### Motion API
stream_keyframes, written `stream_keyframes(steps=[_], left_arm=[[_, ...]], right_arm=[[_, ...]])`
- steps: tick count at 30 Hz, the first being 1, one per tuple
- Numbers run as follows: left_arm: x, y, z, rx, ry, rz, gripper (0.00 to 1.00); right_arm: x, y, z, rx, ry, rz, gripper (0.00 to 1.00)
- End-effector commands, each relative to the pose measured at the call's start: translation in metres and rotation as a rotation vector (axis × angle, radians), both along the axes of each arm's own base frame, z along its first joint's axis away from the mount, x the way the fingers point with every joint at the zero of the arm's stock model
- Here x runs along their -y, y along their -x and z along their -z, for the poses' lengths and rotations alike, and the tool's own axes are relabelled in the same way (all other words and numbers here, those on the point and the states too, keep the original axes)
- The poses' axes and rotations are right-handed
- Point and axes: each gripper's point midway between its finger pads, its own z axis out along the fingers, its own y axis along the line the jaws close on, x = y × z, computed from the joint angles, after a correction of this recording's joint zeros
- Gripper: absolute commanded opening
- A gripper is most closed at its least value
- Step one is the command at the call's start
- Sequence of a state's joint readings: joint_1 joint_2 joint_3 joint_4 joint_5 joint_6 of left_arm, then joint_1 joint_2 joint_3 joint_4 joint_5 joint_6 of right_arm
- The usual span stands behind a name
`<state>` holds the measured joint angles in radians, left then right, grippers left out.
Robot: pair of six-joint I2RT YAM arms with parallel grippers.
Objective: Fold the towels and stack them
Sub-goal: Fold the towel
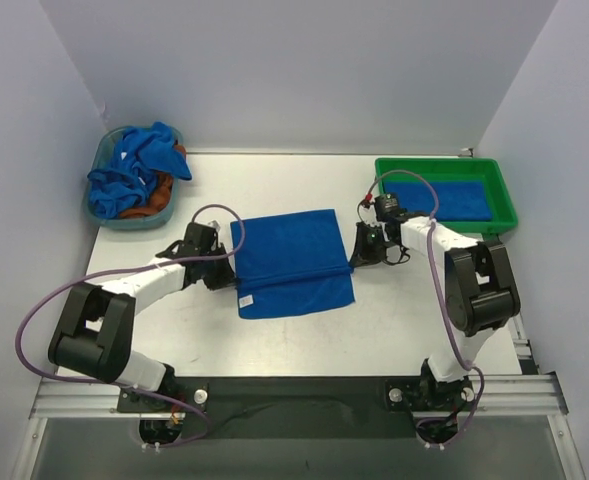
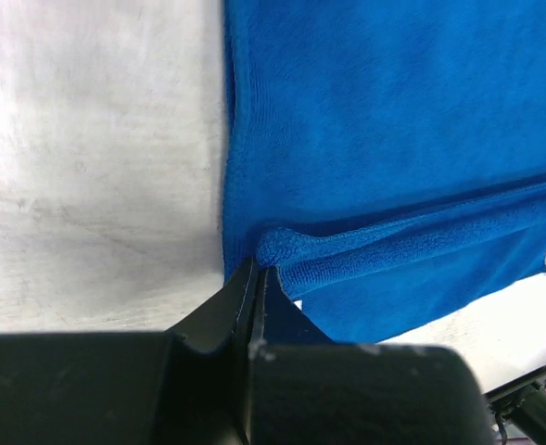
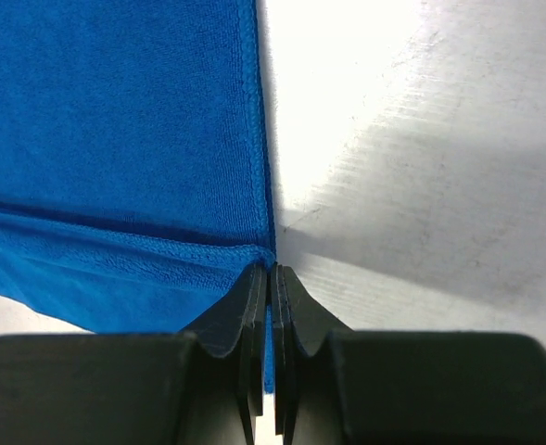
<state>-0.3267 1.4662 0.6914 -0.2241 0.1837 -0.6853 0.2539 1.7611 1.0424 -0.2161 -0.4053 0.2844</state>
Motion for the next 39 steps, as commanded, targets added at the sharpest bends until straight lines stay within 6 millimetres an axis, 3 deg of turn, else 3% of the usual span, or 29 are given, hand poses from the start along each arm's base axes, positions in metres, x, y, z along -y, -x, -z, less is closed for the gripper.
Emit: stream_keyframes(steps=[1, 3, 6, 13, 16, 20, 24, 28, 33, 39], left_arm=[[-0.026, -0.019, -0.018, 0.048, -0.142, -0.018, 0.00], [-0.026, -0.032, -0.035, 0.090, -0.156, -0.016, 0.00], [-0.029, -0.037, -0.054, 0.123, -0.178, -0.011, 0.00], [-0.031, -0.022, -0.097, 0.194, -0.143, -0.013, 0.00], [-0.027, -0.010, -0.101, 0.206, -0.127, -0.003, 0.00], [-0.028, 0.011, -0.069, 0.131, -0.150, 0.006, 0.00], [-0.032, 0.037, -0.017, 0.014, -0.183, 0.015, 0.00], [-0.034, 0.044, 0.015, -0.057, -0.205, -0.001, 0.00], [-0.037, 0.047, 0.028, -0.086, -0.241, -0.005, 0.01], [-0.039, 0.044, 0.024, -0.073, -0.254, -0.013, 0.05]], right_arm=[[0.043, -0.013, -0.024, 0.088, 0.156, 0.060, 0.00], [0.043, -0.017, -0.037, 0.115, 0.151, 0.061, 0.00], [0.042, -0.022, -0.058, 0.157, 0.141, 0.065, 0.00], [0.039, -0.012, -0.097, 0.231, 0.108, 0.069, 0.00], [0.037, 0.000, -0.102, 0.235, 0.096, 0.066, 0.00], [0.037, 0.018, -0.079, 0.167, 0.102, 0.061, 0.00], [0.035, 0.037, -0.039, 0.025, 0.103, 0.059, 0.00], [0.034, 0.050, -0.006, -0.079, 0.120, 0.045, 0.00], [0.039, 0.057, 0.015, -0.139, 0.154, 0.050, 0.00], [0.036, 0.058, 0.014, -0.143, 0.142, 0.048, 0.00]])
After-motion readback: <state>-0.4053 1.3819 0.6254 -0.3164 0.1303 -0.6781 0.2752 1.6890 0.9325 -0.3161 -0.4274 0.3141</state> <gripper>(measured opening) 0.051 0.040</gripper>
